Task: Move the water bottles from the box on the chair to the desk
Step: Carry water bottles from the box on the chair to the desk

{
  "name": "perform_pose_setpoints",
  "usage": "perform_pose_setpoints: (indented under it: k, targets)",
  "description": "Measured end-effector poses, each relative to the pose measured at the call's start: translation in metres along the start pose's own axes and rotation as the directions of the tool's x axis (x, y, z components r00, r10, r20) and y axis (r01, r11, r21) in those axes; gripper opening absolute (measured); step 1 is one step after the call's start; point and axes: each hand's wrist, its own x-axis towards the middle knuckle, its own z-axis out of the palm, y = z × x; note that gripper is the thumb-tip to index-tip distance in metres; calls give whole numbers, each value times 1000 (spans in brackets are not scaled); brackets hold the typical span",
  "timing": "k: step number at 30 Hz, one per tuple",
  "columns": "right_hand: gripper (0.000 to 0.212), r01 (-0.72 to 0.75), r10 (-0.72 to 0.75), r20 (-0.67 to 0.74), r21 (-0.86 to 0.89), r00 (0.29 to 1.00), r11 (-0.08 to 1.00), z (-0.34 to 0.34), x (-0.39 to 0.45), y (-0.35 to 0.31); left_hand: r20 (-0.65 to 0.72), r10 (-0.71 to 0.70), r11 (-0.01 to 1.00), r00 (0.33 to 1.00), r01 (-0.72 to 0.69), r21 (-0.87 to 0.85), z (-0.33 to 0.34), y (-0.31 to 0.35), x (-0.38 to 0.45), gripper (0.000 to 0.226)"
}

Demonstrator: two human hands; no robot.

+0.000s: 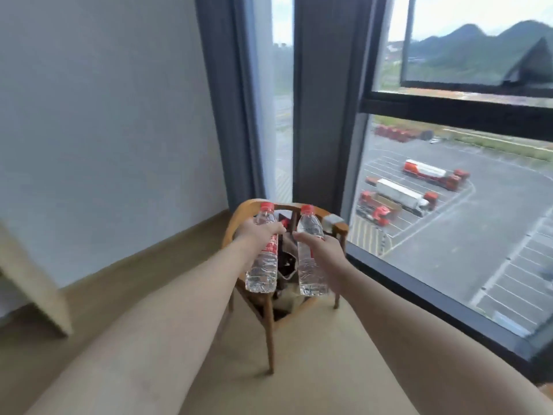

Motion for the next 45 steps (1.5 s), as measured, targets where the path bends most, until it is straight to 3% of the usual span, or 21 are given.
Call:
perform_pose_setpoints:
  k: [4,8,12,18,23,27,36,40,42,45]
  targets:
    - [48,31,-12,207,-88,978,996,122,7,-14,-206,-55,995,977,36,-96,-118,-25,-6,30]
    - [41,60,-6,406,-120,914,991,238,3,-20,-413,-115,986,903,53,-159,-226,-56,-24,32]
    - [38,64,25,591,-128,807,990,350,-10,-19,-592,-185,972,784,57,-228,-325,-85,-45,34]
    - [53,92,60,784,-148,617,985,514,-17,-22,-778,-216,965,590,9,-261,-466,-108,-52,26]
    - [38,104,89,858,-163,506,981,635,-17,-38,-847,-274,954,456,15,-300,-567,-115,-48,46]
    - [41,99,140,897,-199,419,975,717,-26,-45,-872,-313,941,377,1,-338,-626,-129,-52,48]
    - [39,49,244,931,-266,271,963,866,-63,-18,-880,-433,898,195,14,-439,-736,-179,-65,28]
    - [40,71,233,939,-258,254,964,938,-69,-8,-884,-436,899,169,27,-438,-802,-206,-58,27]
    - [46,71,231,940,-256,250,964,979,-71,-6,-888,-424,904,178,24,-427,-842,-218,-51,25]
    - [37,47,212,937,-233,278,971,1044,-75,-9,-891,-404,913,208,27,-407,-906,-234,-41,23]
